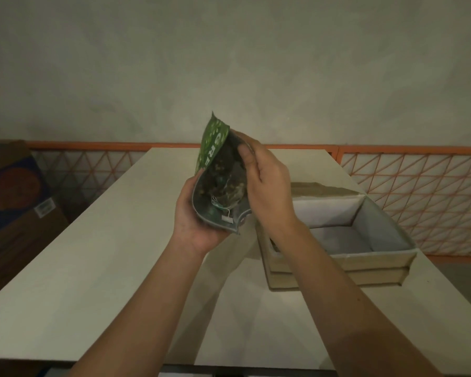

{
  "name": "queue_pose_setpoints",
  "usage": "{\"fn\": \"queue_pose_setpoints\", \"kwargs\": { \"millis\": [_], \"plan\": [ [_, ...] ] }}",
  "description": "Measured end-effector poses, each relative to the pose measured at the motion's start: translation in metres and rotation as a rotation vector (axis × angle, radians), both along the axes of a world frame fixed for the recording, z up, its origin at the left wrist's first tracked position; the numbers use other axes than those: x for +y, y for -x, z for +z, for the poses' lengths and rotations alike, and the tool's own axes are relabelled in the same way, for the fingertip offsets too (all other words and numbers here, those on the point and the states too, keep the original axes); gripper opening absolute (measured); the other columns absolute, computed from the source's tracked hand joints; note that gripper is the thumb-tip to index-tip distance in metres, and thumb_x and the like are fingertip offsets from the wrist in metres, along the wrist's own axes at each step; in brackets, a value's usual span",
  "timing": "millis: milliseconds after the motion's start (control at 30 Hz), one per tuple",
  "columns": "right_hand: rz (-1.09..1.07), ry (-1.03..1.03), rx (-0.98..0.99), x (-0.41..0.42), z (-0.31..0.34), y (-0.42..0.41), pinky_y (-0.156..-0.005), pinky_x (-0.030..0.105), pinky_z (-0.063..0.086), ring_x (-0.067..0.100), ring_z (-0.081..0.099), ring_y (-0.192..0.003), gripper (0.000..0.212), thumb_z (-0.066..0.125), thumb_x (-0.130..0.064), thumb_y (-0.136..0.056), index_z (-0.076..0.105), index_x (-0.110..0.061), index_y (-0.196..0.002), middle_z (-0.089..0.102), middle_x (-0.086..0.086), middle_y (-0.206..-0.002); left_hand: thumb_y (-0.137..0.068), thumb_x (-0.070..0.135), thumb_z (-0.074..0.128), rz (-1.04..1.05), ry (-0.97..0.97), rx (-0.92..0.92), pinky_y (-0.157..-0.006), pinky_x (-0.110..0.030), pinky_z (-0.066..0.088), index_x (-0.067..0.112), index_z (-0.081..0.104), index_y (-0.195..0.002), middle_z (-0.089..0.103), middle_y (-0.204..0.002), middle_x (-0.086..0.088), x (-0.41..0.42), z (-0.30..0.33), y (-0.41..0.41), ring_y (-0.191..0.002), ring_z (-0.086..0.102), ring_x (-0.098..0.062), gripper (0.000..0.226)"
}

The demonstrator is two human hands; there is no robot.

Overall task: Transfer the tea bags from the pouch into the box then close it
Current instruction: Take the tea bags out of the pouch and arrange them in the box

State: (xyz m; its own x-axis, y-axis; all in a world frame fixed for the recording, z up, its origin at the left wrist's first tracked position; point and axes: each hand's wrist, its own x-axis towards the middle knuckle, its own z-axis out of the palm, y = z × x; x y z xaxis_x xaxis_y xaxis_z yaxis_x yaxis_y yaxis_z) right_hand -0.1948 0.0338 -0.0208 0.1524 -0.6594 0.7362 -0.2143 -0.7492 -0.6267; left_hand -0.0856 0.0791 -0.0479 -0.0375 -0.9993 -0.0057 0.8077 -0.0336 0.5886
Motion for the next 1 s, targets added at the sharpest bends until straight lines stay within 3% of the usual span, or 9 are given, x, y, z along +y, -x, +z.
{"fn": "queue_pose_setpoints", "kwargs": {
  "millis": [100, 200, 300, 367, 500, 600, 767, 900, 1000],
  "plan": [
    [-0.020, 0.011, 0.039, -0.005, -0.007, 0.007, -0.090, 0.025, 0.049, 0.009, 0.060, -0.105, 0.032, 0.043, -0.024, -0.104, 0.063, -0.013, -0.127, 0.068, 0.000, -0.115, -0.060, 0.039, 0.075, -0.043, -0.038, 0.019, -0.085, -0.037, 0.055, 0.010, 0.079, -0.103, 0.071, -0.113, -0.013, 0.000, -0.007, 0.004, -0.093, 0.070, -0.031, 0.052],
    [-0.044, 0.074, 0.050, -0.001, -0.011, 0.014, -0.088, 0.012, 0.043, 0.003, 0.055, -0.103, 0.030, 0.049, -0.022, -0.102, 0.065, -0.011, -0.125, 0.065, 0.002, -0.114, -0.056, 0.037, 0.078, -0.044, -0.082, 0.038, -0.090, -0.038, 0.048, 0.011, 0.078, -0.104, 0.069, -0.115, -0.011, -0.001, -0.012, 0.007, -0.094, 0.067, -0.030, 0.055],
    [-0.077, 0.121, 0.052, 0.007, -0.011, 0.024, -0.088, 0.003, 0.036, 0.004, 0.054, -0.107, 0.032, 0.055, -0.018, -0.098, 0.062, -0.014, -0.129, 0.061, 0.002, -0.118, -0.063, 0.041, 0.073, -0.043, -0.096, 0.042, -0.109, -0.038, 0.038, 0.011, 0.078, -0.105, 0.067, -0.118, -0.010, -0.002, -0.015, 0.011, -0.098, 0.066, -0.030, 0.052],
    [-0.140, 0.145, 0.038, 0.015, -0.012, 0.028, -0.090, 0.003, 0.033, 0.010, 0.051, -0.110, 0.036, 0.062, -0.014, -0.093, 0.060, -0.014, -0.129, 0.057, 0.003, -0.119, -0.064, 0.044, 0.070, -0.027, -0.103, 0.037, -0.111, -0.039, 0.037, 0.010, 0.079, -0.103, 0.068, -0.118, -0.011, -0.002, -0.017, 0.013, -0.100, 0.066, -0.030, 0.052],
    [-0.375, 0.278, 0.084, 0.030, -0.013, 0.032, -0.085, 0.015, 0.030, 0.020, 0.044, -0.099, 0.024, 0.070, -0.019, -0.083, 0.066, -0.014, -0.106, 0.056, 0.005, -0.105, -0.065, 0.046, 0.067, -0.015, -0.090, 0.036, -0.094, -0.037, 0.047, 0.010, 0.079, -0.100, 0.069, -0.116, -0.010, -0.002, -0.013, 0.015, -0.104, 0.063, -0.029, 0.051],
    [-0.435, 0.322, 0.324, 0.033, -0.017, 0.030, -0.078, 0.029, 0.030, 0.019, 0.048, -0.092, 0.010, 0.067, -0.026, -0.084, 0.072, -0.021, -0.092, 0.062, -0.003, -0.092, -0.069, 0.047, 0.061, 0.004, -0.103, 0.015, -0.081, -0.033, 0.052, 0.011, 0.082, -0.088, 0.074, -0.101, -0.009, -0.002, -0.013, 0.017, -0.089, 0.069, -0.025, 0.046],
    [-0.647, 0.212, 0.768, 0.031, -0.028, 0.022, -0.077, 0.039, 0.024, 0.027, 0.045, -0.095, 0.016, 0.076, -0.031, -0.069, 0.075, -0.018, -0.079, 0.060, 0.003, -0.094, -0.077, 0.050, 0.059, 0.022, -0.147, 0.023, -0.091, -0.035, 0.046, 0.010, 0.082, -0.092, 0.074, -0.106, -0.010, -0.002, -0.020, 0.019, -0.099, 0.065, -0.026, 0.048],
    [-0.695, 0.206, 0.829, 0.034, -0.030, 0.021, -0.076, 0.040, 0.023, 0.030, 0.048, -0.090, 0.015, 0.080, -0.027, -0.060, 0.072, -0.015, -0.066, 0.059, 0.005, -0.087, -0.077, 0.049, 0.057, 0.035, -0.120, 0.028, -0.093, -0.034, 0.047, 0.010, 0.083, -0.087, 0.077, -0.101, -0.011, -0.002, -0.019, 0.019, -0.090, 0.071, -0.026, 0.047],
    [-0.685, 0.207, 0.832, 0.032, -0.029, 0.023, -0.075, 0.040, 0.022, 0.029, 0.049, -0.089, 0.014, 0.078, -0.027, -0.061, 0.070, -0.017, -0.068, 0.061, 0.002, -0.082, -0.084, 0.050, 0.054, 0.041, -0.119, 0.029, -0.081, -0.034, 0.053, 0.010, 0.083, -0.087, 0.076, -0.099, -0.010, -0.002, -0.020, 0.019, -0.081, 0.074, -0.025, 0.049]
  ]
}}
